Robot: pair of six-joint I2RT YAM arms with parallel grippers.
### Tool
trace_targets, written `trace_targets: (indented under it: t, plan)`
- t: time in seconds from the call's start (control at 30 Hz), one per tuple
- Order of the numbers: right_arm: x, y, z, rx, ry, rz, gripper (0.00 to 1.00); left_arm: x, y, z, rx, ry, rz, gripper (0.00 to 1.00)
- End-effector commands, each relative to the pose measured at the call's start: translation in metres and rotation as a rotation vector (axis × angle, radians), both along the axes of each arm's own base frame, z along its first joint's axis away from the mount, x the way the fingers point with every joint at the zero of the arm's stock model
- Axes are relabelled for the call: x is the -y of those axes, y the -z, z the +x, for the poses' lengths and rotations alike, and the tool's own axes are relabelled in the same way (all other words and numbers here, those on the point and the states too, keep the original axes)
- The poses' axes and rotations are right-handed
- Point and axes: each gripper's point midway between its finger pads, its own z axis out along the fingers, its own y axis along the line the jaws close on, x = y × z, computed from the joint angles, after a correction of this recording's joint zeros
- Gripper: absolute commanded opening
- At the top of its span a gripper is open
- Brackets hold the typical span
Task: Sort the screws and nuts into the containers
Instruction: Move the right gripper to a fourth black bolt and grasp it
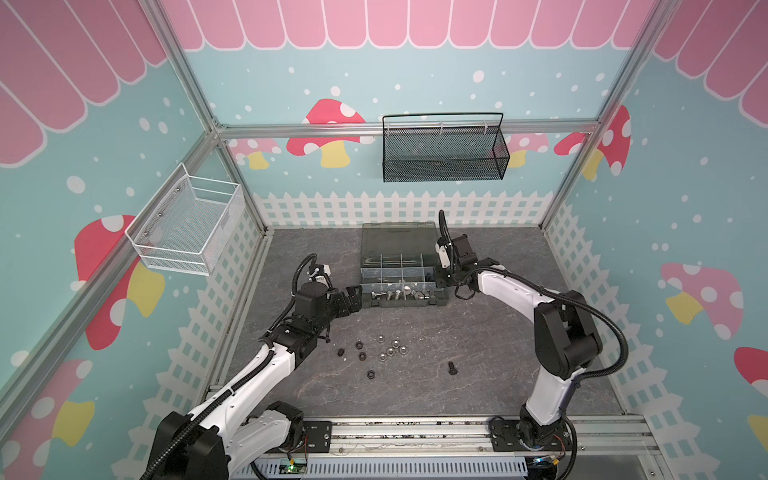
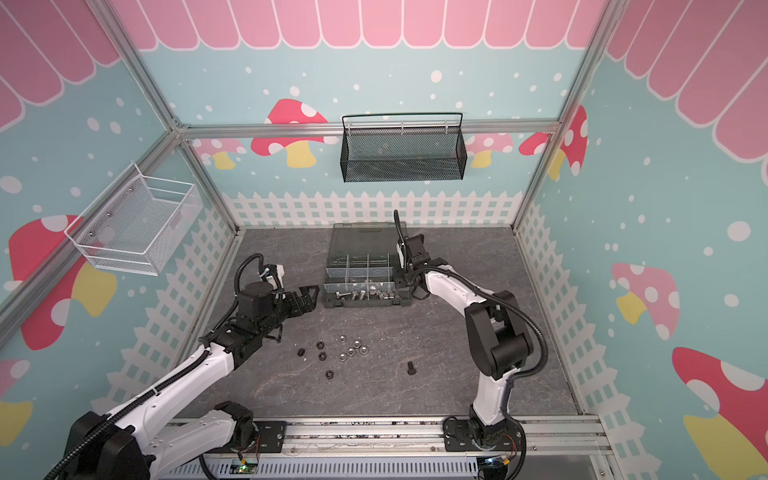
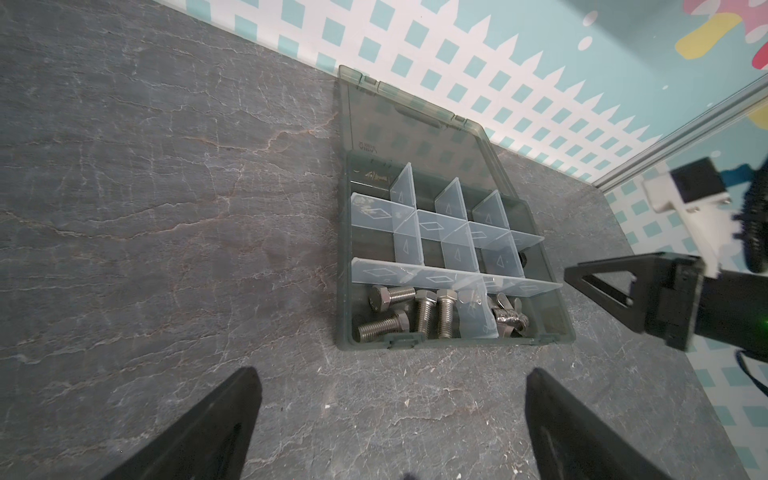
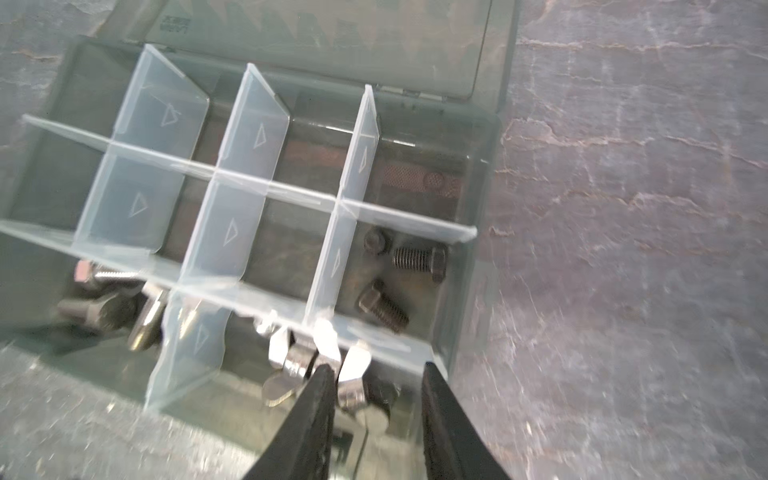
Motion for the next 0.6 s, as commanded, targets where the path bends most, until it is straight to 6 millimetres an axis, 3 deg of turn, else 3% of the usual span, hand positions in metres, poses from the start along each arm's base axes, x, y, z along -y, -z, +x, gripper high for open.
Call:
trace_targets:
  t: [0.0, 0.2, 0.4, 0.57]
  plan:
    - [0.01, -0.001, -0.036, -0.035, 0.021, -0.016, 0.39, -0.007, 0.004, -0.001, -0.012, -0.042, -0.012, 1.0]
    - [0.029, 0.013, -0.111, -0.131, 0.086, -0.155, 0.44, -0.014, 0.006, 0.003, -0.013, -0.097, -0.042, 1.0]
    - [0.022, 0.039, -0.182, -0.3, 0.045, -0.113, 0.44, -0.022, 0.011, 0.007, -0.025, -0.167, -0.075, 1.0]
    - [0.03, 0.057, -0.227, -0.428, 0.044, -0.105, 0.43, -0.022, 0.014, 0.007, -0.034, -0.177, -0.102, 1.0]
